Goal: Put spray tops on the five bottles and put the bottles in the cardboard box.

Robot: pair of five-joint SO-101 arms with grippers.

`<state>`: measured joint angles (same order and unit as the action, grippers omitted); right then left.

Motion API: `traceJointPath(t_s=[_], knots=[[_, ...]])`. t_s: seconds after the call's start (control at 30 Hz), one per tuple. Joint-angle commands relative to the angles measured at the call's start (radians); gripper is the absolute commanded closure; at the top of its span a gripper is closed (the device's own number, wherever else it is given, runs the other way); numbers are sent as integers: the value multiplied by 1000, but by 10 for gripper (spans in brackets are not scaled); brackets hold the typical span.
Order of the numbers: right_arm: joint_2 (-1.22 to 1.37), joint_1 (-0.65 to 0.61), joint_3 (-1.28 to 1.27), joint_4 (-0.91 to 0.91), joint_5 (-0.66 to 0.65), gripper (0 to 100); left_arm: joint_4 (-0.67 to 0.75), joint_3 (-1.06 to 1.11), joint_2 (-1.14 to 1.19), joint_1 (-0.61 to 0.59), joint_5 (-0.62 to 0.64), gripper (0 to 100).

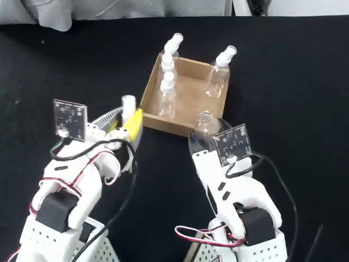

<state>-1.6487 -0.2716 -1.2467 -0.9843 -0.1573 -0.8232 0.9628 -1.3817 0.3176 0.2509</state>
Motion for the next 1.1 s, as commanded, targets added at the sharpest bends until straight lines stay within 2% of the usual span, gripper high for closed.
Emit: traceJointPath(t_s=[0.0, 0.13, 0.4, 0.57, 0.87, 1.07], knots=[[-15, -15, 5, 34, -8, 864, 52, -7, -12, -96, 84, 971], [-15, -15, 5, 34, -8, 864, 54, -10, -12, -139, 155, 971], [-15, -17, 4, 34, -8, 864, 48, -16, -15, -142, 161, 971], [-15, -17, 4, 34, -8, 864, 57, 28, -141, -142, 161, 971], [-15, -17, 4, 29, -9, 864, 250, 236, -331, -140, 161, 971], [-15, -17, -10, 35, -9, 864, 265, 286, -439, -140, 161, 971]])
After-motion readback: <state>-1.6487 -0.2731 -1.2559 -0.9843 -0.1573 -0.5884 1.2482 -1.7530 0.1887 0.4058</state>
